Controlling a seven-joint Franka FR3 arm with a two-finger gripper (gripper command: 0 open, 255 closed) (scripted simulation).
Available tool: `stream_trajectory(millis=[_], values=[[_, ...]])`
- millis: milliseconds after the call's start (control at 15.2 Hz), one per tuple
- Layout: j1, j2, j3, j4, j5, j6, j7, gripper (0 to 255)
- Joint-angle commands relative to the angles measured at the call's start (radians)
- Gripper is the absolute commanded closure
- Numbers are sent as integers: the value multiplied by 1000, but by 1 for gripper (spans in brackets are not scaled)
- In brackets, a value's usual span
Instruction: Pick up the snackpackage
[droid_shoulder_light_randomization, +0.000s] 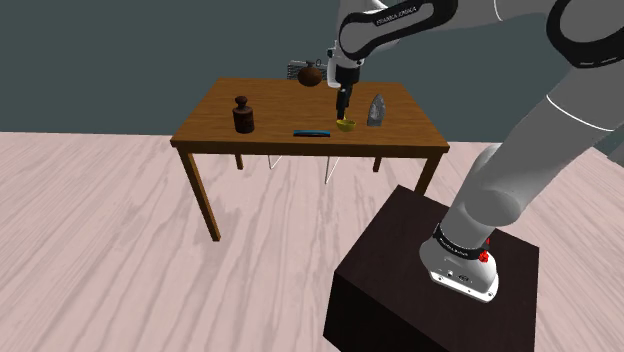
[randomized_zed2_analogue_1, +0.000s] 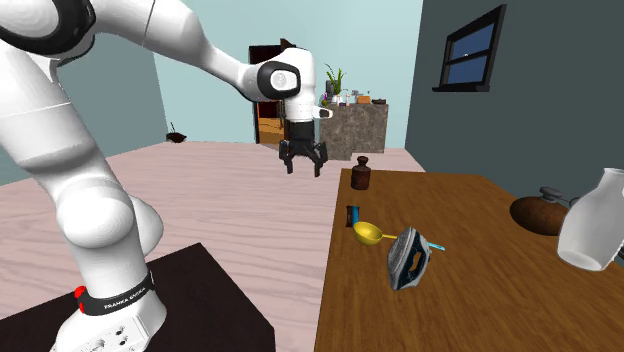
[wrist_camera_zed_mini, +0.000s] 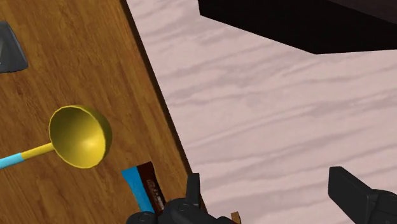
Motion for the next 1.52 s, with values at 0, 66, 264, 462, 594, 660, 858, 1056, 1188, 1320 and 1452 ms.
stream_trajectory(millis=[0,66,264,462,594,660,858,1056,1188,1320,1452], values=[[-2,76,-19,40,16,35,-50,0],[-2,114,-26,61,27,51,-73,0],[-8,232,-40,133,64,91,-141,0],[-20,352,-45,219,104,119,-208,0],[-32,433,-42,283,131,130,-249,0],[-39,473,-40,317,144,134,-269,0],[-63,596,-28,431,179,137,-322,0],[-89,717,-12,555,205,127,-365,0],[-90,729,-9,547,208,148,-367,0],[-92,743,-7,540,212,169,-370,0],[-93,757,-5,533,216,189,-372,0]])
